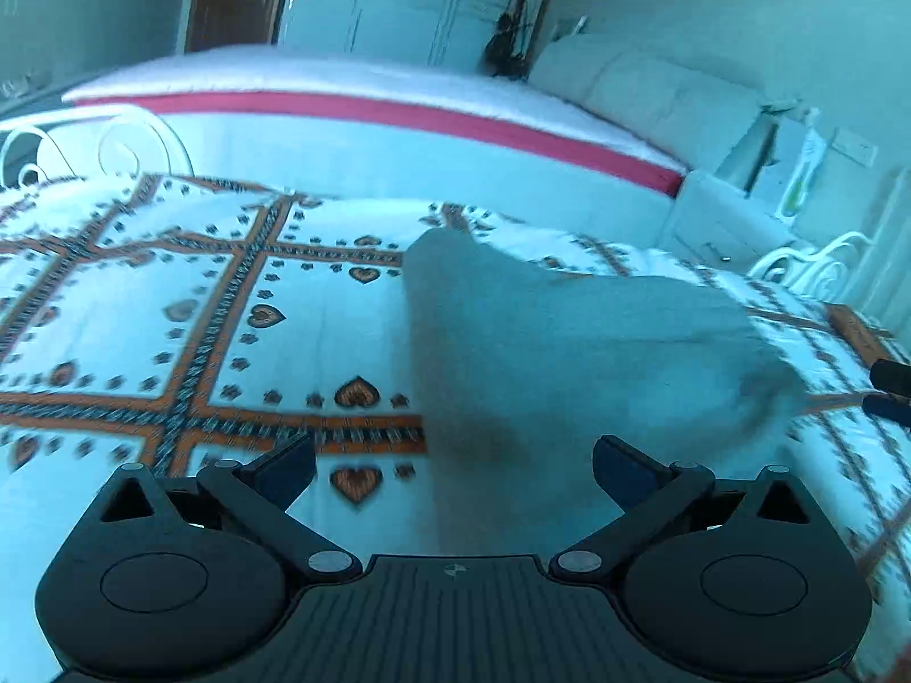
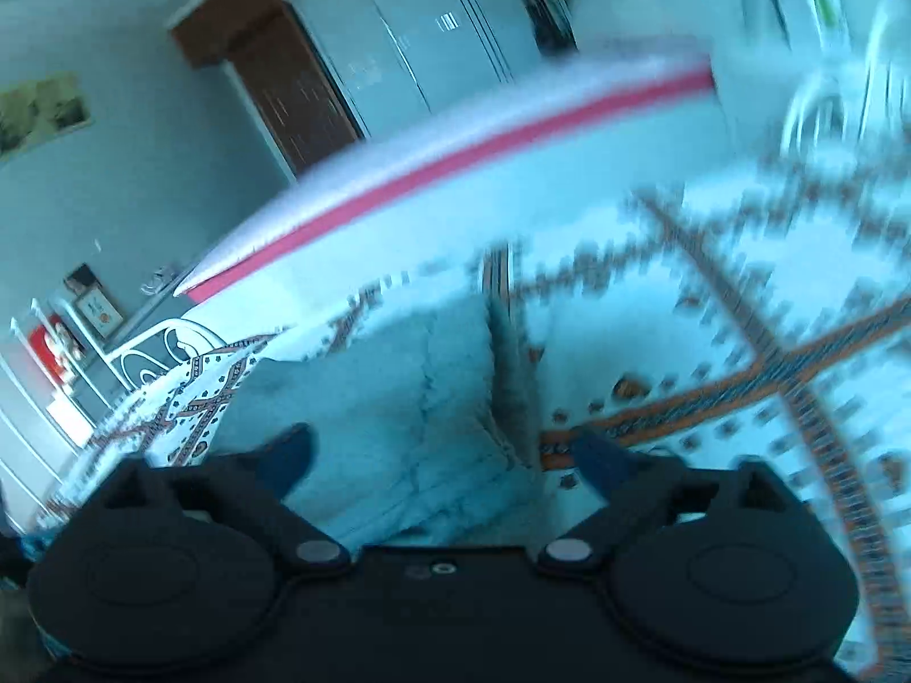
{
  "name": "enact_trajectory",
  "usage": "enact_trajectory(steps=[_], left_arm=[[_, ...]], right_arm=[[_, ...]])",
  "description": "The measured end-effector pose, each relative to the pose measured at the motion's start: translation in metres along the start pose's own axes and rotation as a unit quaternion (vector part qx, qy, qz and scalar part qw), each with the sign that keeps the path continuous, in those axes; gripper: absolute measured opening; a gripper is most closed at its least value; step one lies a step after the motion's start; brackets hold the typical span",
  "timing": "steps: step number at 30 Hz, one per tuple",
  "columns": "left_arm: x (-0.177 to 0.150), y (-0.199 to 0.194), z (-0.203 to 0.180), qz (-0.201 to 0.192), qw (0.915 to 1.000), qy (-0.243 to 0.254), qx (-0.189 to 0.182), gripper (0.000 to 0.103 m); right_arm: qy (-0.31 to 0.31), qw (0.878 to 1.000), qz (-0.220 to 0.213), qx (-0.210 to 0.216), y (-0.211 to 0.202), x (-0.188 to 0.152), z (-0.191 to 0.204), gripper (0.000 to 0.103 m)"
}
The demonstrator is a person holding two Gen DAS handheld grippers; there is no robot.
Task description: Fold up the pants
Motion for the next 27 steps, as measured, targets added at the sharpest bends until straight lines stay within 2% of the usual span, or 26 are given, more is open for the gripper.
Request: enact_trajectory(steps=[3, 7, 10, 13, 15, 17, 19, 21, 24, 27], left_arm=[[-0.014, -0.054, -0.009, -0.023, 0.9997, 0.002, 0.003, 0.103], [-0.043, -0.123, -0.024, -0.048, 0.9986, 0.021, 0.002, 0.103], [-0.061, -0.168, -0.034, -0.072, 0.9967, 0.036, 0.007, 0.103], [-0.079, -0.204, -0.046, -0.092, 0.9942, 0.054, 0.007, 0.103], [-0.087, -0.219, -0.053, -0.098, 0.9936, 0.057, 0.000, 0.103], [-0.095, -0.228, -0.052, -0.105, 0.9935, 0.043, 0.000, 0.103], [-0.104, -0.231, -0.050, -0.109, 0.9933, 0.038, 0.000, 0.103], [-0.109, -0.235, -0.054, -0.115, 0.9922, 0.048, 0.005, 0.103], [-0.111, -0.239, -0.060, -0.125, 0.9899, 0.067, 0.009, 0.103], [-0.114, -0.235, -0.061, -0.116, 0.9926, 0.034, -0.010, 0.103]], right_arm=[[-0.052, 0.998, -0.038, -0.008, -0.045, -0.007, 0.022, 0.097], [-0.094, 0.994, -0.040, -0.023, -0.095, -0.029, 0.040, 0.097], [-0.103, 0.993, -0.037, -0.043, -0.125, -0.045, 0.047, 0.097], [-0.118, 0.991, -0.038, -0.042, -0.152, -0.062, 0.058, 0.097], [-0.135, 0.989, -0.049, -0.042, -0.166, -0.065, 0.066, 0.097], [-0.130, 0.990, -0.044, -0.031, -0.170, -0.072, 0.068, 0.097], [-0.143, 0.988, -0.044, -0.048, -0.178, -0.079, 0.068, 0.097], [-0.144, 0.988, -0.051, -0.027, -0.185, -0.079, 0.072, 0.097], [-0.157, 0.986, -0.043, -0.037, -0.187, -0.088, 0.075, 0.097], [-0.156, 0.986, -0.034, -0.038, -0.184, -0.096, 0.077, 0.097]])
Point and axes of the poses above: each gripper's, at about its wrist camera, not at the fingertips, and y roughly the way its jaws point, z to its left, x to its top, the point moved 9 cm from there along y, roughly the way its jaws point, and after that the axes turned 3 degrees about -y, right-handed, at the moved point
